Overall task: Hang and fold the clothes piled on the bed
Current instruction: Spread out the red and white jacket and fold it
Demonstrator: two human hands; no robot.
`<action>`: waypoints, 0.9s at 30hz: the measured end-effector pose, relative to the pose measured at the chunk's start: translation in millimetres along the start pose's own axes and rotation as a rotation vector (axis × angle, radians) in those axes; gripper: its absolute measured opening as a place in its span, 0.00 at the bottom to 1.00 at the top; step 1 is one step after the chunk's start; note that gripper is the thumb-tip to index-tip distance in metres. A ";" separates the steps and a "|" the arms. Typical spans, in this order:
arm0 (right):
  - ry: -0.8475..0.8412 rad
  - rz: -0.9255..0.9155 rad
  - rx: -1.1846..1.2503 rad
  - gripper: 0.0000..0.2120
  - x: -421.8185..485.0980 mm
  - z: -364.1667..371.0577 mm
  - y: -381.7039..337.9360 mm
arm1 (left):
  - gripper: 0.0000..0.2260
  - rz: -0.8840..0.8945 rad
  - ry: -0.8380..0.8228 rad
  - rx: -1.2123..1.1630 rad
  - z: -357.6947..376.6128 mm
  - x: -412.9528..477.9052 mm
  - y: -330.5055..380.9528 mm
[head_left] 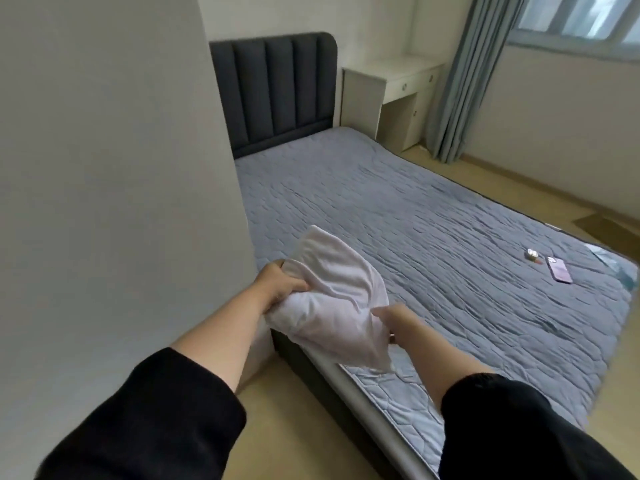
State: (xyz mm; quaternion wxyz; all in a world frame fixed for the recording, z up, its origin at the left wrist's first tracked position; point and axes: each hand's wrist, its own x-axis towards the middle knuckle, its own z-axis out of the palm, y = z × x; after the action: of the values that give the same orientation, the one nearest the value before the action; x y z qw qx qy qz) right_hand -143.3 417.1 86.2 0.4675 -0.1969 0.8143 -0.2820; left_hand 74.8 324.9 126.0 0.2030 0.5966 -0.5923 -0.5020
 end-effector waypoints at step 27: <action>-1.649 -0.622 -0.269 0.25 -618.9 304.5 52.9 | 0.29 -0.459 0.677 0.430 -278.3 -749.0 -127.8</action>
State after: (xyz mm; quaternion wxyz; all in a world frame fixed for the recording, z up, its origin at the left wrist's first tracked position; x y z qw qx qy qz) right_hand 419.8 735.3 331.8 0.7801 -0.6024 0.1549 -0.0670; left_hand 526.8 936.4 402.8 0.1402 0.8711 -0.4361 -0.1768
